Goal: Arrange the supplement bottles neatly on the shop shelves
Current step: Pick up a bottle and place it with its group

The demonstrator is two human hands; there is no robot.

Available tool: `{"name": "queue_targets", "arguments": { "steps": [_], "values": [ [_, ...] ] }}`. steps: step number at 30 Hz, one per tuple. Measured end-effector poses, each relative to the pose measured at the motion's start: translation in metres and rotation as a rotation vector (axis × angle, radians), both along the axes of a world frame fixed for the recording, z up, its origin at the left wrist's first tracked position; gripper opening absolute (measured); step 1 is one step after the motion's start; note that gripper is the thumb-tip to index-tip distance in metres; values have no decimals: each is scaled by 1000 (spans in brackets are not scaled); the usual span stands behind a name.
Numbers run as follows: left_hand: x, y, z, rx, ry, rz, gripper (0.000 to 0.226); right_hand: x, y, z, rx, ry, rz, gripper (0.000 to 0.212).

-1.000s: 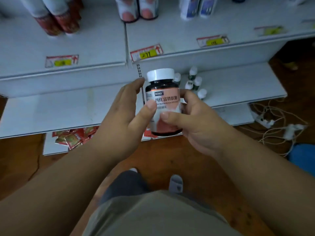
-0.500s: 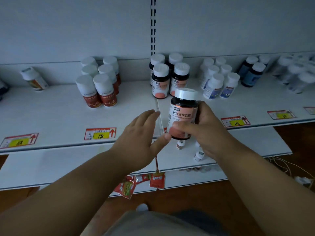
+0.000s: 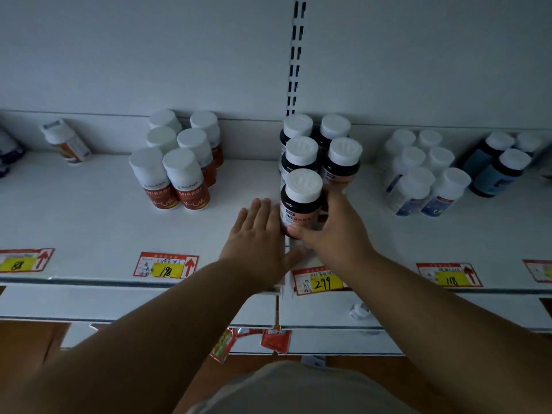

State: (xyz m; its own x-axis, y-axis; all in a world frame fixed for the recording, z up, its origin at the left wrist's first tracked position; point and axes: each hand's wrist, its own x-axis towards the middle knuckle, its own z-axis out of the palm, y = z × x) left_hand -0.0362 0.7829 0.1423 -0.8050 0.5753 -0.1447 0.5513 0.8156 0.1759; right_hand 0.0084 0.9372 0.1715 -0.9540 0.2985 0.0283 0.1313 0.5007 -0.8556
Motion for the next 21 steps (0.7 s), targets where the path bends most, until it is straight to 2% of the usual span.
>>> {"name": "queue_targets", "arguments": {
  "steps": [3, 8, 12, 15, 21],
  "values": [
    [-5, 0, -5, -52, 16, 28, 98, -9, -1, -6, 3, 24, 26, 74],
    [-20, 5, 2, -27, 64, 75, 99, -35, 7, 2, 52, 34, 61, 67],
    [-30, 4, 3, -43, 64, 51, 97, -38, 1, 1, 102, 32, -1, 74],
    [-41, 5, 5, 54, 92, 46, 92, -19, -4, -6, 116, 44, -149, 80],
    [44, -30, 10, 300, 173, 27, 74, 70, -28, -19, 123, 41, -176, 59]
  ]
}}
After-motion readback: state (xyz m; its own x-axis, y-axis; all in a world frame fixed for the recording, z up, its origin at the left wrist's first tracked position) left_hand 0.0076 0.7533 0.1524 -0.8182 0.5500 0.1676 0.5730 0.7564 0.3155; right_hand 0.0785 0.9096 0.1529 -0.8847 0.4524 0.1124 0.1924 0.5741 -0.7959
